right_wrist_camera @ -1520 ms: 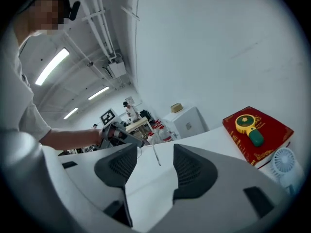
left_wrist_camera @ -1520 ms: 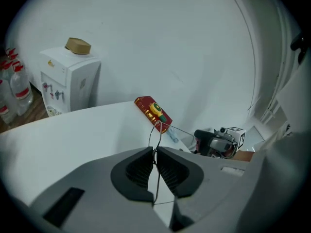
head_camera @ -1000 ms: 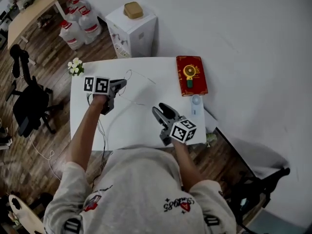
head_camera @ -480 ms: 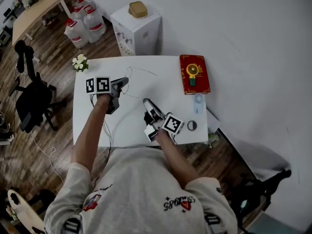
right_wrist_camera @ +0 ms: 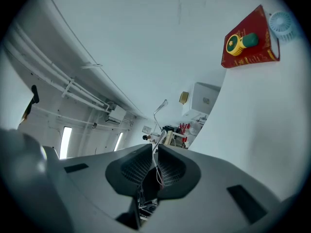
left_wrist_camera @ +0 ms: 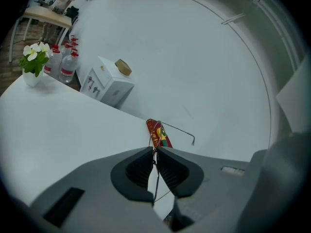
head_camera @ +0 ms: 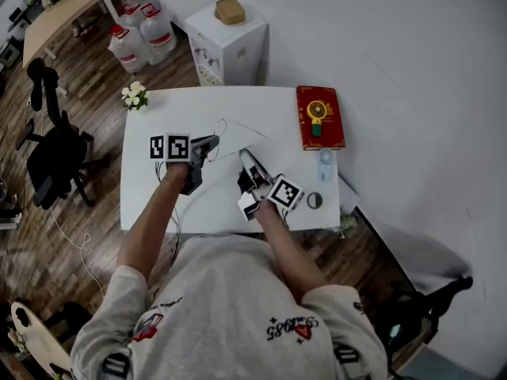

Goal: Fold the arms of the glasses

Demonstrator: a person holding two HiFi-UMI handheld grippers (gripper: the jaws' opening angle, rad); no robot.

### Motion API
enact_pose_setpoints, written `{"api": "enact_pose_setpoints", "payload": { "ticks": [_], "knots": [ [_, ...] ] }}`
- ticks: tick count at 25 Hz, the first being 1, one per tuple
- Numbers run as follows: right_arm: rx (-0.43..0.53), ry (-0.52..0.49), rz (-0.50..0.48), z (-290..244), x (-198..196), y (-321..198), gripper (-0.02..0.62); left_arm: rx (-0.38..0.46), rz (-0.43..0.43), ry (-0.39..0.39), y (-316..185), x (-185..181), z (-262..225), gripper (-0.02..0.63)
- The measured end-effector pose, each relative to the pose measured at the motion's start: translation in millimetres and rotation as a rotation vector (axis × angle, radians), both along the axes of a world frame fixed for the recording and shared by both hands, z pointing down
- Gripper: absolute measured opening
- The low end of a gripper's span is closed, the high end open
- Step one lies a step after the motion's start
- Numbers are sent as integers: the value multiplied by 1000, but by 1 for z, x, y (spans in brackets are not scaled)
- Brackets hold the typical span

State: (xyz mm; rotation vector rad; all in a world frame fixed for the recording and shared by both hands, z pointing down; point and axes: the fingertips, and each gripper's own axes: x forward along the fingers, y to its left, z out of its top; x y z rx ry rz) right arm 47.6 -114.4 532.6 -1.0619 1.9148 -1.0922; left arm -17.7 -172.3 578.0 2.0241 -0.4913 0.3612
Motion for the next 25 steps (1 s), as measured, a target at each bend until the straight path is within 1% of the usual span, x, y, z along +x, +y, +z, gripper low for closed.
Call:
{"api": "enact_pose_setpoints", "payload": {
  "ticks": [5, 7, 10, 11, 13, 14, 16, 17, 20, 22, 25],
  "knots": [
    [9, 6, 21, -1, 2, -3, 9, 29, 42, -15, 18, 9, -1, 25],
    [8, 6, 14, 1, -1, -4, -12, 35, 59, -25, 26, 13, 1, 25],
    [1, 4, 1, 5, -6, -4, -12, 39, 78, -22, 35, 20, 2, 25],
    [-15, 0, 4, 7, -6, -3, -12, 37, 81, -18, 38, 22, 2, 25],
    [-82, -21, 19, 15, -7, -2, -12, 34, 86, -13, 40, 23, 2, 25],
    [-83, -22, 16, 15, -9, -2, -12, 32, 87, -12, 41, 23, 2, 25],
    [-26, 0, -5, 10, -11, -6, -12, 26, 89, -9, 42, 23, 3, 25],
    [-20, 7, -11, 11, -12, -7, -12, 23, 91, -7, 43, 23, 3, 25],
    [-72, 11, -16, 25, -13, -8, -12, 15, 105, -8, 45, 23, 8, 25],
    [-70, 20, -22, 28, -15, -10, -12, 11, 112, -7, 46, 24, 10, 25],
    [-137, 44, -3, 43, -15, -10, -12, 10, 119, -4, 45, 24, 11, 25]
  ]
}}
